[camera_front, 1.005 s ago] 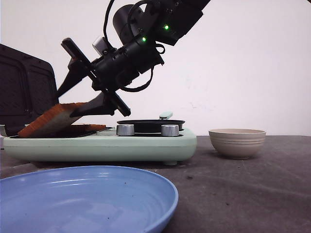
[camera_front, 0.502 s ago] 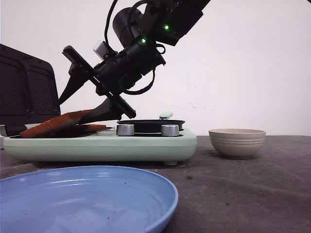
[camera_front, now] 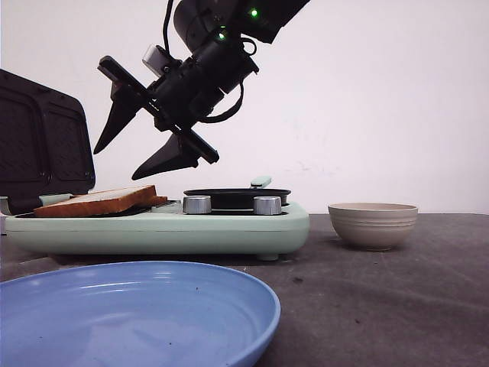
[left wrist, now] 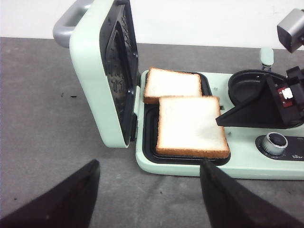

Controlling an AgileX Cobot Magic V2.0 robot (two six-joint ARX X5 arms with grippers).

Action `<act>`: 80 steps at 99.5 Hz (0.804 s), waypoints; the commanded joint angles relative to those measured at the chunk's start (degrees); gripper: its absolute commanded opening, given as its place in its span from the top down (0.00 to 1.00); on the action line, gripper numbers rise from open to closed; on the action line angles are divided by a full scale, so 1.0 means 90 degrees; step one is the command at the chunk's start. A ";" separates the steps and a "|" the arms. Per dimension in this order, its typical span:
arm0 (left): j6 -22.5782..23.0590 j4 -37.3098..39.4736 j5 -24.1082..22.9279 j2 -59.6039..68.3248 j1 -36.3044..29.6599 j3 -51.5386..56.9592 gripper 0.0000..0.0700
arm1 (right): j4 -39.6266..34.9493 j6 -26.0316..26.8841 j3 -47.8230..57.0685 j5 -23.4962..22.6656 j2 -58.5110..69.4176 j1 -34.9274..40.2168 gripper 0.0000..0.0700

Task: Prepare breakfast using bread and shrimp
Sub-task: 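Open the right gripper and withdraw it up and away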

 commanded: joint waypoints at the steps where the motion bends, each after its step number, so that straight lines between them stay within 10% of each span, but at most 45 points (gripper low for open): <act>1: -0.0022 0.0075 -0.0032 0.0005 -0.0007 0.0029 0.50 | -0.0041 -0.0226 0.0165 0.0029 0.0158 0.0056 0.48; 46: -0.0019 0.0073 -0.0032 0.0005 -0.0007 0.0029 0.50 | -0.0313 -0.0636 0.0165 0.0277 -0.0187 -0.0124 0.48; 80: -0.0019 0.0066 -0.0032 0.0005 -0.0007 0.0029 0.50 | -0.1566 -0.2424 0.0163 0.1103 -0.1197 -0.0359 0.49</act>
